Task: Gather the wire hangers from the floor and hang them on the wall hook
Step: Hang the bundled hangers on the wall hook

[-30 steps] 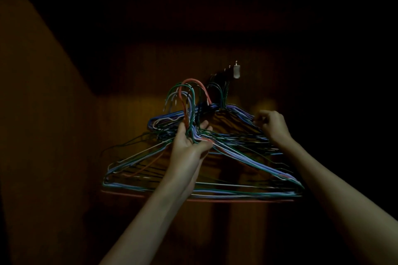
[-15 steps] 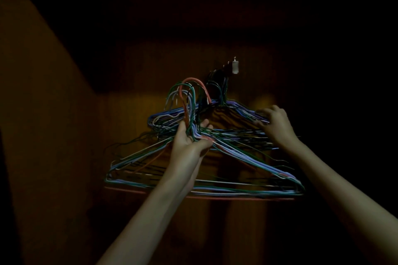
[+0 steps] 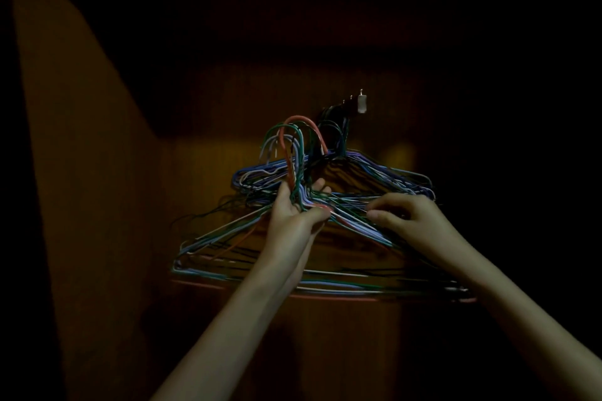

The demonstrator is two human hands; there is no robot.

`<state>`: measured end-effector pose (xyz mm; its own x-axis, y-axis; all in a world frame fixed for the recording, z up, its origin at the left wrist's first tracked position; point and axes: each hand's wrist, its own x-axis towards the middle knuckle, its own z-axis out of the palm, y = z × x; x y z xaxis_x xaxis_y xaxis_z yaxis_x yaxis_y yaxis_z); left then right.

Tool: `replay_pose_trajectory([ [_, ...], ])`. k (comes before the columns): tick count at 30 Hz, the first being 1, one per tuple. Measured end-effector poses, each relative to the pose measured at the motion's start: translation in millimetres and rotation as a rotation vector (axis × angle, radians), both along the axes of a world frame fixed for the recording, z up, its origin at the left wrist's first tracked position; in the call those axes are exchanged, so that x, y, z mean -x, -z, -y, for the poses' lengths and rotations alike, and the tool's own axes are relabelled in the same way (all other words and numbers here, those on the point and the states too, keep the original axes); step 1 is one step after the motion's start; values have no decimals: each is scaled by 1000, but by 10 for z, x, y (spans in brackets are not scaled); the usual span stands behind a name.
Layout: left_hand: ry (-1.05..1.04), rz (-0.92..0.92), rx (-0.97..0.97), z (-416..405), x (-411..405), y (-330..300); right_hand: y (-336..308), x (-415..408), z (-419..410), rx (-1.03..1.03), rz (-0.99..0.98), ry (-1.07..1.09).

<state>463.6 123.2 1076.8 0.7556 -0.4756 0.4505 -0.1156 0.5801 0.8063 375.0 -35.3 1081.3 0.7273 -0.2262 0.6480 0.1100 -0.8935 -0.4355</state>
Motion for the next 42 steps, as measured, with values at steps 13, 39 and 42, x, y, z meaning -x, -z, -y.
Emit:
replay_pose_trajectory([
  [13,93,20,1,-87,184,40,-23,228,93,-156,202,120],
  [39,91,-38,19,63,58,-41,-289,22,510,-4,415,384],
  [42,68,-22,17,67,9,-43,-343,-144,553,-12,383,422],
])
